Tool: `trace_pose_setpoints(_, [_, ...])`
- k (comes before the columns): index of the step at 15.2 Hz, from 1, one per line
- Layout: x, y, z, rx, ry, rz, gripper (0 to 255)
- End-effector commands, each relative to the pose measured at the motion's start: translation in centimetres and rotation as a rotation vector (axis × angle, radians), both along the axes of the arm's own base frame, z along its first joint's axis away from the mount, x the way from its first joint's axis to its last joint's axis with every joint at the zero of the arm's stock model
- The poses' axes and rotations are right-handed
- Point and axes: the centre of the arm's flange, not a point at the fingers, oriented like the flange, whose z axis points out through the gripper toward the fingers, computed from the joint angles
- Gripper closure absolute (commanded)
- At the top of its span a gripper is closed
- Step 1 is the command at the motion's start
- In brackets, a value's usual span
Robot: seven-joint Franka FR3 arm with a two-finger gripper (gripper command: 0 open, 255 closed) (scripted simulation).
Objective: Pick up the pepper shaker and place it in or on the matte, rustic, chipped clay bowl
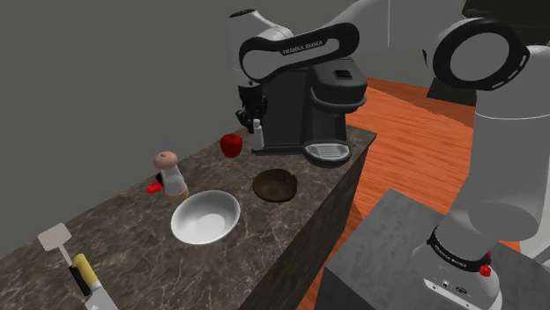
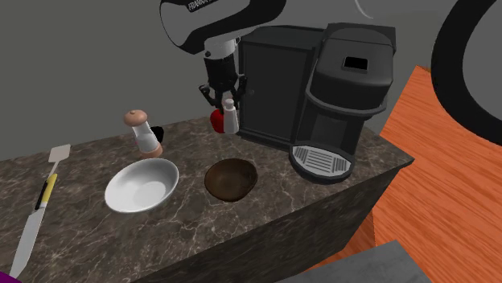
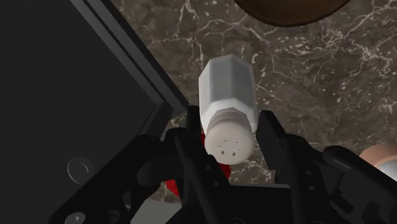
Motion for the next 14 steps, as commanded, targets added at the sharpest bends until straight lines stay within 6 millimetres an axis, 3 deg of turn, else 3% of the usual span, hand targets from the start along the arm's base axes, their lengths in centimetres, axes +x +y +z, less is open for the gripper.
trace_pose_setpoints(1, [-2.7, 0.6, 0.6, -0.001, -0.001, 0.0, 255])
trace_pose_setpoints(9, [-12.9, 3.3, 2.6, -0.001, -0.001, 0.0, 255])
trace_pose_setpoints(14, [-12.9, 3.3, 0.0, -0.001, -0.001, 0.0, 255])
